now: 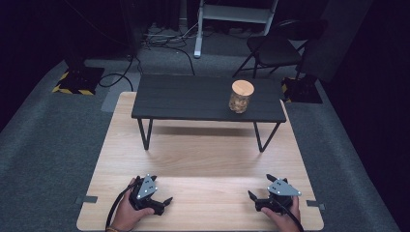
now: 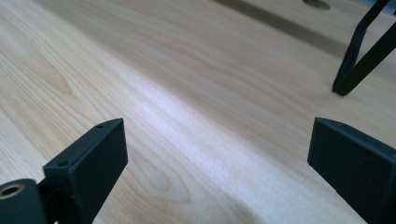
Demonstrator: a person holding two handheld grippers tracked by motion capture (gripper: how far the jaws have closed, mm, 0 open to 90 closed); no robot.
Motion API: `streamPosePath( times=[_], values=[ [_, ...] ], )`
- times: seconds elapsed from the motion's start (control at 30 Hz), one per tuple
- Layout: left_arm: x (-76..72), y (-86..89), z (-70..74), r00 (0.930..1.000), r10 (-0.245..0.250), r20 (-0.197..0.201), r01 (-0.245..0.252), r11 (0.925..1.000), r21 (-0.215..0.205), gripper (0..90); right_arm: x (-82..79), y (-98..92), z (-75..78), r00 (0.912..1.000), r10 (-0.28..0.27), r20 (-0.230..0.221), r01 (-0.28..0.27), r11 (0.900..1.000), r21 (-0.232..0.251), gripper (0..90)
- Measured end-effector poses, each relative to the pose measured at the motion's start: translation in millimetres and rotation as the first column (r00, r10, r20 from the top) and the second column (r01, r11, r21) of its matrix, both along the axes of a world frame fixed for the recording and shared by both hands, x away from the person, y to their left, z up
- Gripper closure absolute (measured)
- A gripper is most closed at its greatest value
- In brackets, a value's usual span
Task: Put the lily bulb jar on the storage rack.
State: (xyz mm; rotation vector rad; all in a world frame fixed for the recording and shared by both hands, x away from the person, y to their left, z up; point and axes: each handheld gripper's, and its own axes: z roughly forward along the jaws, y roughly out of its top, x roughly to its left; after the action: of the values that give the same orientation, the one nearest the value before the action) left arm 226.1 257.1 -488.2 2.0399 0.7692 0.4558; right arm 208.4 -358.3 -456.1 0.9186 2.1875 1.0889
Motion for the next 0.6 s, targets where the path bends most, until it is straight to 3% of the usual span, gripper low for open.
streamPosePath(
  times=[0.23, 0.6],
  values=[
    [-0.3, -0.1, -0.1, 1.0000, 0.000, 0.001, 0.000, 1.0000, 0.000, 0.6, 5.0, 1.2, -11.0, 0.9969, -0.030, -0.072, 0.029, 0.999, -0.019, 4.2],
    [0.1, 0.0, 0.0, 1.0000, 0.000, -0.001, 0.000, 1.0000, 0.000, 0.6, 10.6, -13.3, -20.8, 0.9913, -0.046, -0.123, 0.056, 0.995, 0.080, 0.5]
  ],
)
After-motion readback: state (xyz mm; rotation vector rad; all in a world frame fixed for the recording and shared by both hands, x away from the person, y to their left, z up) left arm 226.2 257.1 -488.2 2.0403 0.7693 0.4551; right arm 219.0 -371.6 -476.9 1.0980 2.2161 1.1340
